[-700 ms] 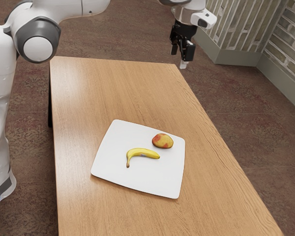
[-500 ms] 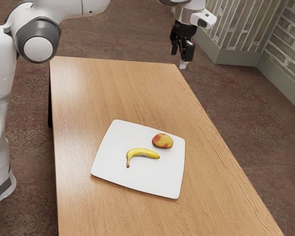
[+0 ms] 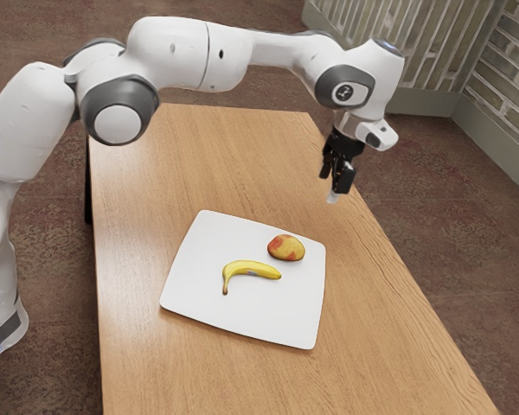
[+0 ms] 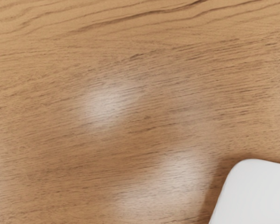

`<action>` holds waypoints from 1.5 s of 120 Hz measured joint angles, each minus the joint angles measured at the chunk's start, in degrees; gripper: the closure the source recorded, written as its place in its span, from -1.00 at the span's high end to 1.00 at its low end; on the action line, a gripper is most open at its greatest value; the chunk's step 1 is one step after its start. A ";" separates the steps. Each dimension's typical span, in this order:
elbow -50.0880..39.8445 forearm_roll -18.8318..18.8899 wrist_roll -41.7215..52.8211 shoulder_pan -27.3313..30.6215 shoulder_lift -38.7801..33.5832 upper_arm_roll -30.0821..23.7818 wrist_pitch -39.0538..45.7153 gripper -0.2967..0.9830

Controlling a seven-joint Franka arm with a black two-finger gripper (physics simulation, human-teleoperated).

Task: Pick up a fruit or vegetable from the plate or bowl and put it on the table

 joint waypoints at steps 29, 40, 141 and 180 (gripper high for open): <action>-0.05 -0.22 6.06 -0.57 4.12 -0.11 3.12 0.54; -1.86 -1.15 7.52 -2.35 3.17 -0.05 4.07 0.54; -29.39 -2.59 10.53 -7.42 -16.00 2.50 11.53 0.54; -30.67 -3.70 11.10 -8.84 -14.92 2.42 11.62 0.54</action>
